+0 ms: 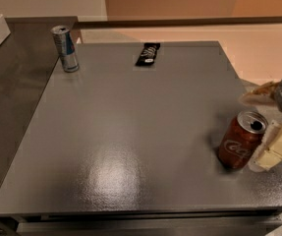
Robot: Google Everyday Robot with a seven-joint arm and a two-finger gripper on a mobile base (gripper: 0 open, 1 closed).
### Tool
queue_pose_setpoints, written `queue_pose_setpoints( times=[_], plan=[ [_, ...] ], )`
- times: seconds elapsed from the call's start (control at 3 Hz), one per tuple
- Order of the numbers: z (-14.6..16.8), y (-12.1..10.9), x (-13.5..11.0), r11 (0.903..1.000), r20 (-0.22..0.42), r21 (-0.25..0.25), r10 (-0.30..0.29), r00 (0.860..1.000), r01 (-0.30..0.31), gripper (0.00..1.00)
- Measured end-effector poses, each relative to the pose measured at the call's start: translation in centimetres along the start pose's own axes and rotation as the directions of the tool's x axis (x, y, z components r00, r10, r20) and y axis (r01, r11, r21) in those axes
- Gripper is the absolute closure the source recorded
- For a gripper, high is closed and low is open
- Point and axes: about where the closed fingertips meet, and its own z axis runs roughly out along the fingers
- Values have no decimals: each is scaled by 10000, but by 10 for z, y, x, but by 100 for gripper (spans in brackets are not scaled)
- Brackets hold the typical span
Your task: Move coke can near rxbar chocolate
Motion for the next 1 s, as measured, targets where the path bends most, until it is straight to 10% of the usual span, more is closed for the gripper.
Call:
queue_pose_setpoints(
  times=[1.0],
  plan=[
    [-6,0,-19,9989,844,-323,360,9958,-333,87]
  ],
)
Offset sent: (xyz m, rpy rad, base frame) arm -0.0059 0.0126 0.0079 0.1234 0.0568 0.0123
